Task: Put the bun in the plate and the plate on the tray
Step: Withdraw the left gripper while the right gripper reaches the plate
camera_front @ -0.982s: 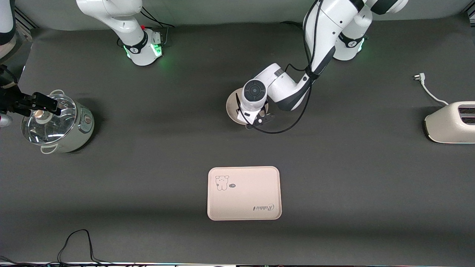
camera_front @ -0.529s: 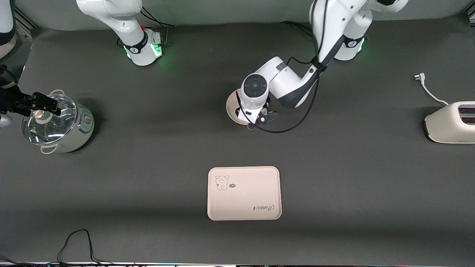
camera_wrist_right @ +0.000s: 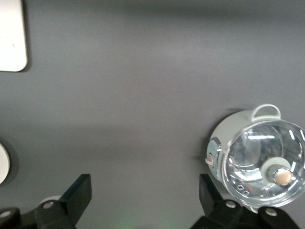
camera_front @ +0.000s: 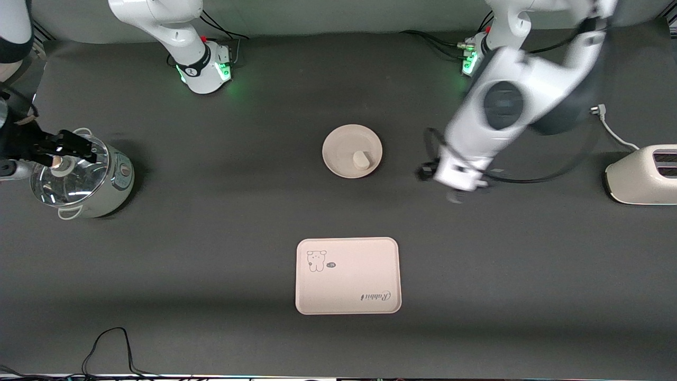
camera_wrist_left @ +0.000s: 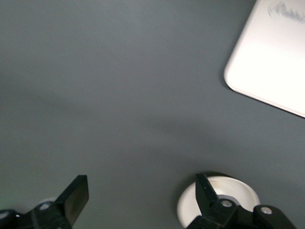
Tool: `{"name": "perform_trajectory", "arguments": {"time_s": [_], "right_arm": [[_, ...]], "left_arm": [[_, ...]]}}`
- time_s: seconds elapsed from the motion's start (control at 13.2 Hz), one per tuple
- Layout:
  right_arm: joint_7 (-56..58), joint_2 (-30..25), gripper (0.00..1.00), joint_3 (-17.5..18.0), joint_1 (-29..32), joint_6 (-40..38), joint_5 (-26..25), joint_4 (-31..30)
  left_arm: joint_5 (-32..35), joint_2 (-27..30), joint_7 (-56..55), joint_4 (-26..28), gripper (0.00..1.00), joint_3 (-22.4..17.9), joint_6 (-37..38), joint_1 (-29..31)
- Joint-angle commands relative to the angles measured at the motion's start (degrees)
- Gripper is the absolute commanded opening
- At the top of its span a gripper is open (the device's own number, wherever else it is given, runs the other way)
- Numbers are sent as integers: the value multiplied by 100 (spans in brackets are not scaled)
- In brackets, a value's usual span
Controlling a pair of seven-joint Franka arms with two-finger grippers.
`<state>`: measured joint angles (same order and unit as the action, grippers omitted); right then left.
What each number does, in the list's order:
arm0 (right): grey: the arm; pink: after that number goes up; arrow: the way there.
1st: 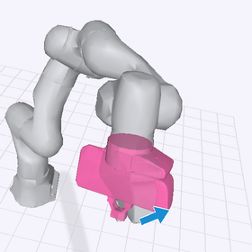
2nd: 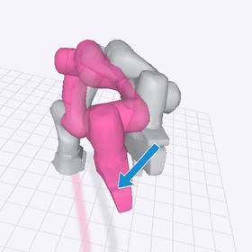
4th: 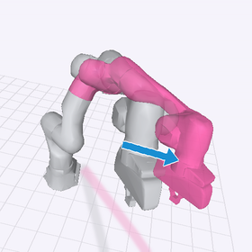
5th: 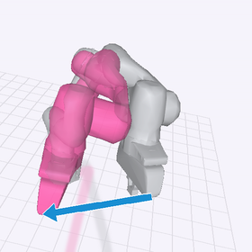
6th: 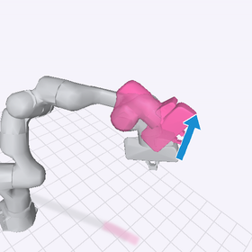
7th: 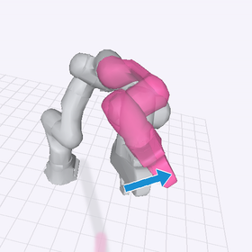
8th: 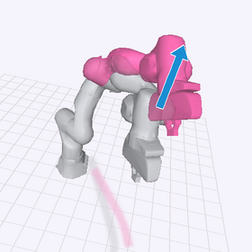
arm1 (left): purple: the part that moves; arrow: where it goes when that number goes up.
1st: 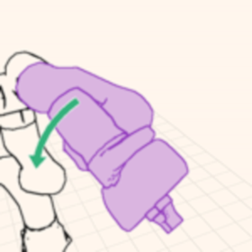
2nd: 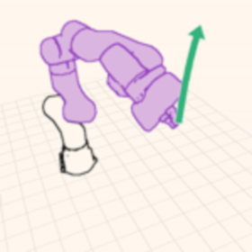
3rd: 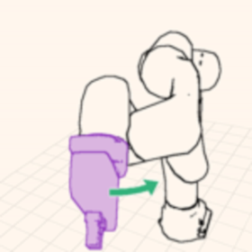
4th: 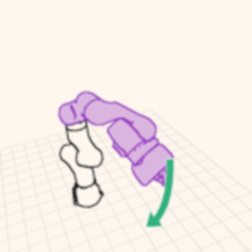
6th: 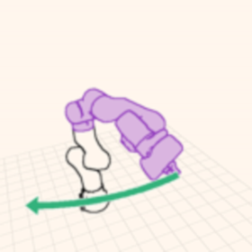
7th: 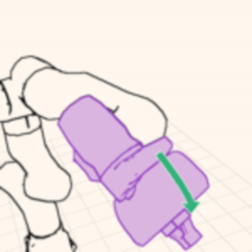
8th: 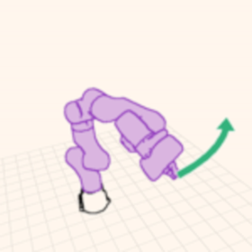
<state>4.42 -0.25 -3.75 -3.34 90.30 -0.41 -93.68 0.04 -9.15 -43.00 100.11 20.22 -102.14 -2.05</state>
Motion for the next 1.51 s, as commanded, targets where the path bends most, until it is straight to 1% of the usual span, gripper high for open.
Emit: {"name": "perform_trajectory", "arguments": {"time_s": [0.0,0.15,0.3,0.45,0.6,0.68,0.76,0.83,0.91,0.98,1.13,1.36,1.44], "right_arm": [[-20,-238,100,-29,-482,-82,102,-89],[-352,-274,100,-20,-746,-73,444,-168],[-1001,-265,100,-20,-1298,5,524,-169],[-1739,-222,100,-11,-1896,137,525,-169],[-2722,-151,100,-11,-2581,339,525,-169],[-3197,-81,100,-11,-2897,479,525,-169],[-3715,-20,100,-11,-3240,619,525,-169],[-4147,50,100,-3,-3565,751,525,-169],[-4438,121,100,-2,-3812,831,542,-160],[-4606,174,100,15,-3997,901,664,-160],[-4722,174,100,15,-4183,981,1085,-186],[-4713,34,100,42,-4280,1034,1113,-484],[-4713,-45,100,41,-4280,1173,1113,-694]], "left_arm": [[22,474,1071,175,100,78,308,870],[293,563,1774,-25,100,69,580,1345],[365,546,2180,-333,100,69,879,1706],[392,564,2627,-500,100,52,1038,1874],[462,564,3041,-685,100,-132,1152,1910],[471,564,3252,-695,100,-333,1170,1780],[471,564,3367,-677,100,-840,1196,1334],[471,564,3394,-677,100,-1671,1301,608],[462,581,3438,-642,100,-2393,1381,-43],[471,581,3464,-633,100,-2574,1381,-233],[471,642,3526,-633,100,-2567,1390,-304],[366,643,3552,-633,100,-2541,1408,-279],[304,643,3631,-642,100,-2541,1399,-287]]}}
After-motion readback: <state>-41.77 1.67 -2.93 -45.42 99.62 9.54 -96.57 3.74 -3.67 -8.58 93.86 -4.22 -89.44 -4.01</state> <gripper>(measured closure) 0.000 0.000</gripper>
